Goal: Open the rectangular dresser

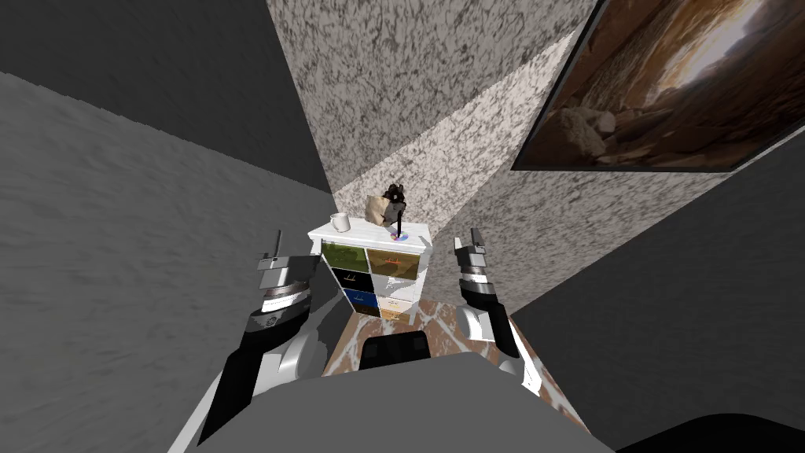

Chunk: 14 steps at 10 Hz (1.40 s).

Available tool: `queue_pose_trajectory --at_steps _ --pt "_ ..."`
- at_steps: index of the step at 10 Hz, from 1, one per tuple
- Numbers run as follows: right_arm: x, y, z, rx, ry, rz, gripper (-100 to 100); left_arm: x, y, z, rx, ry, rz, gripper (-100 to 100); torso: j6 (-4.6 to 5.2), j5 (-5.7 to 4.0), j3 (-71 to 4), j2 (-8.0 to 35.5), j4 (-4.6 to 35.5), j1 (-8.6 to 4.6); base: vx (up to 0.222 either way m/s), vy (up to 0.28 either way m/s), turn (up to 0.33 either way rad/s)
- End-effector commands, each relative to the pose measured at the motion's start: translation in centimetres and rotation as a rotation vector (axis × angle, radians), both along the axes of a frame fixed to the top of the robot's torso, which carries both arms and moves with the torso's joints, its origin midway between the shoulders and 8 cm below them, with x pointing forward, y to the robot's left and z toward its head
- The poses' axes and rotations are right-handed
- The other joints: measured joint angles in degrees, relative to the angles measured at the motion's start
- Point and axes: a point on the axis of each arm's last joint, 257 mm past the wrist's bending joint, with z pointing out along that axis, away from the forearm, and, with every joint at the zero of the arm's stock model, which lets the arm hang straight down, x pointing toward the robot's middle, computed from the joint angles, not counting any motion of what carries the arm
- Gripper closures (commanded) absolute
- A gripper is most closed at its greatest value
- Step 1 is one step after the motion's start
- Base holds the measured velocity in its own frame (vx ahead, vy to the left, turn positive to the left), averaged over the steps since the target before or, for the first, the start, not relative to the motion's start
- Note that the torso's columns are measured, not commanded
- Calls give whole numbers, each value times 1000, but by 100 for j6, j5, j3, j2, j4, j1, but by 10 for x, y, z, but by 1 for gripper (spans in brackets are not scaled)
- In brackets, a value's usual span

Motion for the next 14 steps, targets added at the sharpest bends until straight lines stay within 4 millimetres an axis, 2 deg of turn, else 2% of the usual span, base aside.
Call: queue_pose_trajectory --at_steps 1,9,10,11,14 --pt "0 0 0 0 0 0 0 0 0 0 0 0 0 0 0 0 -467 232 235 0 0 0 0" --pt "0 0 0 0 0 0 0 0 0 0 0 0 0 0 0 0 -7073 3539 3537 0 0 0 0" --pt "0 0 0 0 0 0 0 4 -5 -5 29 14 -16 -100 0 0 -7919 3962 3960 0 4 -9 -9" --pt "0 0 0 0 0 0 0 7 -8 -11 48 26 -27 -100 0 0 -8313 4155 4149 -1 -3 -21 -14" --pt "0 0 0 0 0 0 0 19 -13 -33 91 70 -49 -100 0 -1 -8454 4230 4227 -4 -15 -33 -14"
